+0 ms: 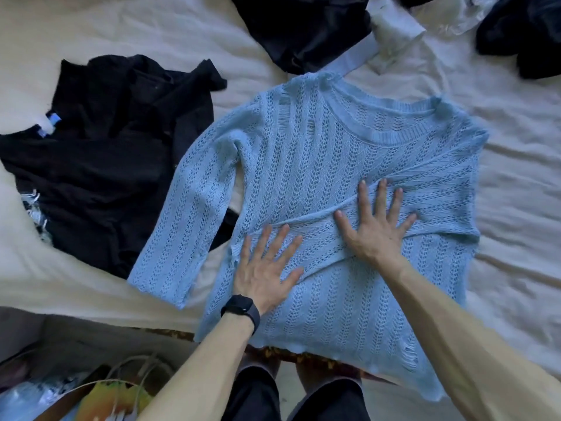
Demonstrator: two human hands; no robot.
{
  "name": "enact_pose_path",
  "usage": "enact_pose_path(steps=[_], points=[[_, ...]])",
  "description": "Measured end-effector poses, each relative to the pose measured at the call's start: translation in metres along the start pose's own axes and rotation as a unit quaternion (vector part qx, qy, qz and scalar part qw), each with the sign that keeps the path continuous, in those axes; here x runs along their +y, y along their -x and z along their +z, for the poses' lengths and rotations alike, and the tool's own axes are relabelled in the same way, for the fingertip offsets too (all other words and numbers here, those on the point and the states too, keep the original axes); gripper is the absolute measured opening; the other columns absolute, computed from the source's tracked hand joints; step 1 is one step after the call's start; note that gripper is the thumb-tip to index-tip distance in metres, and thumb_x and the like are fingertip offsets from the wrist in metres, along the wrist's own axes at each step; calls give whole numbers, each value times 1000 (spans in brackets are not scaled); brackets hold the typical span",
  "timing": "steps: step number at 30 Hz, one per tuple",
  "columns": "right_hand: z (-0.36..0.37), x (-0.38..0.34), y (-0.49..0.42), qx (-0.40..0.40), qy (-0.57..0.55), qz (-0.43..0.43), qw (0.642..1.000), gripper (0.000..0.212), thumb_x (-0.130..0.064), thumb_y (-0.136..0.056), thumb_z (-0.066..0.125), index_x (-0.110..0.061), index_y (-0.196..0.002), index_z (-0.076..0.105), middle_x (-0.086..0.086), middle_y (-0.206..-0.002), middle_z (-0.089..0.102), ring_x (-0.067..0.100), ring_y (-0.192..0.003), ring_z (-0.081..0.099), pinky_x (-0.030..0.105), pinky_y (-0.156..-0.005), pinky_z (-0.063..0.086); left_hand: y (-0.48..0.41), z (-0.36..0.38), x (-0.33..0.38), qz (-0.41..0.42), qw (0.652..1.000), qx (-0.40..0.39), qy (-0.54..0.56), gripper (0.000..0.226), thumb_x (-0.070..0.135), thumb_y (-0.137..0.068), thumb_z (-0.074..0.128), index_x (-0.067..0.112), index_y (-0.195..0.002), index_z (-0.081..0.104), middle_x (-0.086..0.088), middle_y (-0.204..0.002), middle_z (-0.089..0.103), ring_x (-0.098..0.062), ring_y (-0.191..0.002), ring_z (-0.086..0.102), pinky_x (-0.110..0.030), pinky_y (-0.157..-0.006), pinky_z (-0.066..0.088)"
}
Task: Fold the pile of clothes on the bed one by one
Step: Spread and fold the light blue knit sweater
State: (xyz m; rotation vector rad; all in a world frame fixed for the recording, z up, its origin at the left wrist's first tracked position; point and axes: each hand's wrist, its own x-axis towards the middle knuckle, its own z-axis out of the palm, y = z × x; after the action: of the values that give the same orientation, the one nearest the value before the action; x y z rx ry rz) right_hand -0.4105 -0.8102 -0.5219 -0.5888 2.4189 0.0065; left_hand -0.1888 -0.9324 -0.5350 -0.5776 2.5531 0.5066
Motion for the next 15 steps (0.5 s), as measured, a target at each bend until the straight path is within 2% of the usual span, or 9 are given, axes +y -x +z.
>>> enact_pose_path(steps=[2, 5, 7, 8, 11, 13, 15], points=[[9, 7, -5, 0, 14, -25, 1000, 93, -92, -83, 18, -47, -154, -23, -6, -162, -36, 29, -147, -38, 74, -111, -17, 3, 0, -6, -12, 1000, 7, -13, 69, 73, -96, 13, 48, -152, -18, 14, -162, -24, -23, -150, -24, -52, -118, -21], [6, 2, 6, 49, 11, -46, 998, 104, -95, -79, 29, -44, -157, -17, 0, -164, -32, 35, -149, -32, 76, -108, -17, 1, -8, 6, 1, 999, 35, -26, 73, 71, -94, 20, 45, -156, -11, 8, -165, -18, -24, -152, -19, -57, -119, -14], [13, -4, 20, 110, 29, -94, 989, 99, -90, -83, 32, -41, -160, -8, 4, -167, -25, 38, -152, -24, 72, -107, -19, 5, -7, 15, -1, 996, 80, -27, 74, 70, -94, 25, 42, -158, -2, 5, -167, -11, -24, -154, -13, -61, -120, -7], [18, -7, 26, 128, 36, -113, 985, 93, -86, -87, 31, -42, -160, -4, 4, -167, -23, 37, -152, -22, 71, -108, -18, 7, -6, 17, -21, 997, 76, -22, 74, 71, -94, 24, 44, -157, -2, 6, -167, -13, -25, -153, -15, -62, -119, -7], [38, -5, 36, 50, 54, -131, 989, 73, -78, -96, 20, -50, -157, -6, -6, -164, -32, 31, -149, -34, 73, -115, -11, 12, -1, 17, -100, 995, 8, -8, 80, 83, -89, 19, 50, -152, -15, 10, -162, -29, -27, -148, -32, -62, -116, -18], [43, 0, 34, 7, 63, -125, 990, 70, -78, -95, 16, -54, -155, -12, -9, -161, -38, 28, -146, -39, 72, -115, -12, 11, -4, 16, -94, 995, -18, -14, 81, 85, -87, 17, 51, -151, -18, 10, -160, -33, -27, -145, -37, -63, -115, -20], [38, -1, 33, -12, 76, -119, 990, 70, -79, -95, 15, -55, -153, -16, -9, -160, -39, 30, -146, -39, 71, -115, -14, 14, -15, 10, -59, 998, -19, -9, 77, 81, -90, 20, 50, -154, -10, 10, -163, -27, -24, -147, -33, -63, -116, -14]])
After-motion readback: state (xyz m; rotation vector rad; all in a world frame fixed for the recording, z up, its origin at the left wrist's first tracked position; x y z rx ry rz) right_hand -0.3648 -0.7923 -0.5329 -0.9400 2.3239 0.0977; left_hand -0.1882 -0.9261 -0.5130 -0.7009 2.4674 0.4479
